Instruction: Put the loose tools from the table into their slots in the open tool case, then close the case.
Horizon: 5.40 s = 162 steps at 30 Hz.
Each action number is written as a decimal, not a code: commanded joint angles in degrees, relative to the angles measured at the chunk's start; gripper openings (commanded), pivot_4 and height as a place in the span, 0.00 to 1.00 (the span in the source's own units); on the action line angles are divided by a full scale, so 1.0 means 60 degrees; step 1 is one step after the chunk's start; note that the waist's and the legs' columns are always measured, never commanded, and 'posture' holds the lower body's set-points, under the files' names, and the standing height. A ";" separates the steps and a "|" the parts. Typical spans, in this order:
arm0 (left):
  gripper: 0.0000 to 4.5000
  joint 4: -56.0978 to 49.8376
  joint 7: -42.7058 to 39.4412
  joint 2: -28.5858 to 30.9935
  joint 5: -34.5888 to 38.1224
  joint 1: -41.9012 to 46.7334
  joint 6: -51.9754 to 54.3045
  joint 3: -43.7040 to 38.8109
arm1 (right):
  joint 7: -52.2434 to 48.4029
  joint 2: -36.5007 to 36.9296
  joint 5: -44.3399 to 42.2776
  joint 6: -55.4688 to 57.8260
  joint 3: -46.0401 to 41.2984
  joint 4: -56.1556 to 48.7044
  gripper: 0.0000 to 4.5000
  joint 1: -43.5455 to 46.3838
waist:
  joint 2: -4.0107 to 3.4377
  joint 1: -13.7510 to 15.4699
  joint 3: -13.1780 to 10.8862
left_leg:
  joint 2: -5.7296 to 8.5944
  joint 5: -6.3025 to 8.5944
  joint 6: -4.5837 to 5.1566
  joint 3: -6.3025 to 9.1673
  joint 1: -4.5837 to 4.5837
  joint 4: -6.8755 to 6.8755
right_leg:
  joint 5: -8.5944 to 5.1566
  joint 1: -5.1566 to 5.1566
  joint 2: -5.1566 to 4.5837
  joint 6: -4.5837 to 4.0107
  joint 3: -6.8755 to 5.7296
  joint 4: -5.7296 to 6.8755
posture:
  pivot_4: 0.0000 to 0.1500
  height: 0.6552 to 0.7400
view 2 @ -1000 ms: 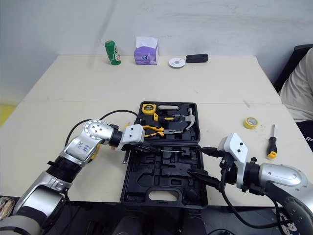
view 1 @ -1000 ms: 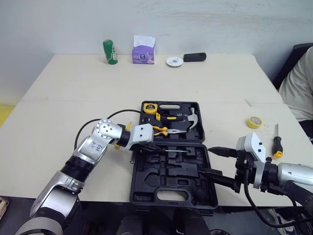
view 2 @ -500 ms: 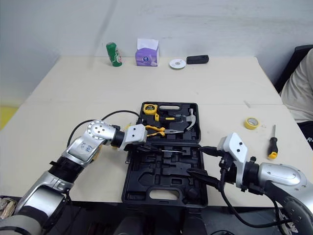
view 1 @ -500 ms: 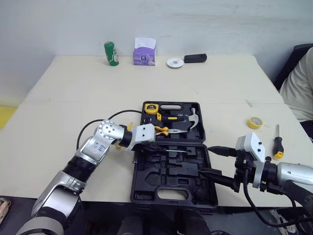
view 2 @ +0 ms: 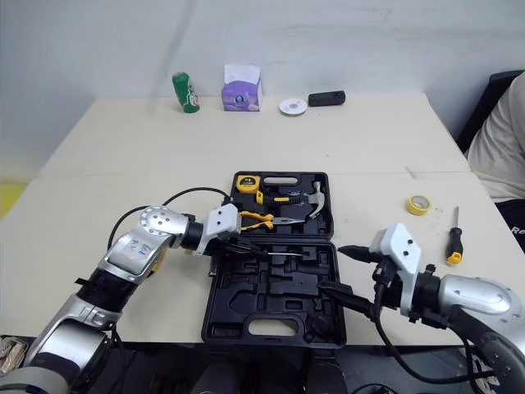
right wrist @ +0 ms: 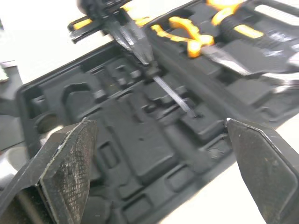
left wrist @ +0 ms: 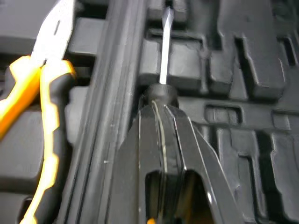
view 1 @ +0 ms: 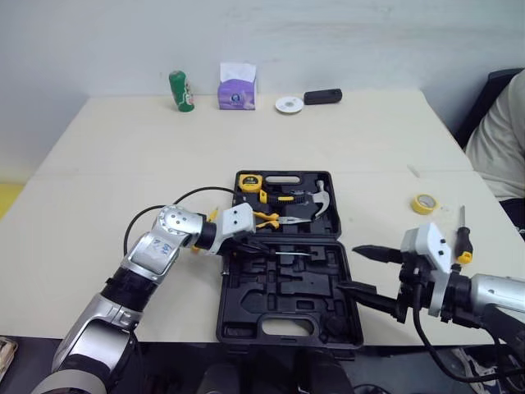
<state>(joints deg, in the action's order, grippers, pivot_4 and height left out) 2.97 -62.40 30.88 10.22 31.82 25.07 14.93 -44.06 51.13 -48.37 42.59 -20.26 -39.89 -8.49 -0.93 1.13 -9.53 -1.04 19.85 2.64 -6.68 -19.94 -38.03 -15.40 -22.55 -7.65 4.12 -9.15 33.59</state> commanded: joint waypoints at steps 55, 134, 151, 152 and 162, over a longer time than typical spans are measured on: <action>0.98 -0.3928 0.0821 0.1147 0.6293 0.1195 0.3505 -0.2648 | 0.5846 -0.4582 0.4749 -0.1334 -0.2186 0.4669 1.00 0.1337 | 0.0084 -0.0170 -0.0252 | 0.0043 -0.0176 -0.0072 -0.0083 -0.0197 -0.0024 | 0.0027 -0.0268 0.0031 -0.0023 0.0054 0.0220 | 1.00 0.86; 1.00 -0.4449 -0.0644 0.3723 0.3080 -0.1645 0.1797 -0.1603 | -0.4859 -0.0123 0.4567 -0.3002 0.5028 0.4487 0.23 0.4712 | 0.0157 0.0034 -0.0295 | 0.0024 -0.0123 -0.0029 -0.0053 -0.0265 -0.0178 | 0.0021 -0.0287 0.0010 -0.0037 0.0007 0.0251 | 1.00 0.86; 1.00 -0.4415 -0.0597 0.3584 0.3021 -0.1638 0.1759 -0.1648 | -0.4732 -0.0523 0.4277 -0.2704 0.4895 0.4466 0.77 0.5230 | 0.0157 0.0020 -0.0295 | 0.0024 -0.0124 -0.0031 -0.0054 -0.0263 -0.0184 | 0.0021 -0.0287 0.0014 -0.0037 0.0008 0.0269 | 1.00 0.86; 1.00 -0.4398 -0.0603 0.3585 0.3021 -0.1630 0.1753 -0.1650 | -0.4709 -0.0562 0.4185 -0.2646 0.4836 0.4431 0.88 0.5275 | 0.0157 0.0020 -0.0295 | 0.0024 -0.0125 -0.0031 -0.0053 -0.0263 -0.0183 | 0.0021 -0.0287 0.0014 -0.0037 0.0008 0.0269 | 1.00 0.86; 1.00 -0.4298 -0.0620 0.3510 0.2994 -0.1513 0.1711 -0.1589 | -0.4151 -0.1400 0.3980 -0.2648 0.4867 0.4409 0.99 0.5401 | 0.0157 0.0024 -0.0295 | 0.0025 -0.0125 -0.0031 -0.0053 -0.0264 -0.0186 | 0.0021 -0.0287 0.0015 -0.0037 0.0008 0.0274 | 1.00 0.86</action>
<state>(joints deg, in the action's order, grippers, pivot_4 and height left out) -21.94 -65.98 52.04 28.16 21.86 36.20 5.67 -69.30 43.09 -24.02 27.44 9.97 -12.76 23.38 0.02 1.27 -11.30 -0.89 19.11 2.45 -7.00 -21.52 -39.15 -15.28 -24.27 -7.56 3.90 -9.10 35.24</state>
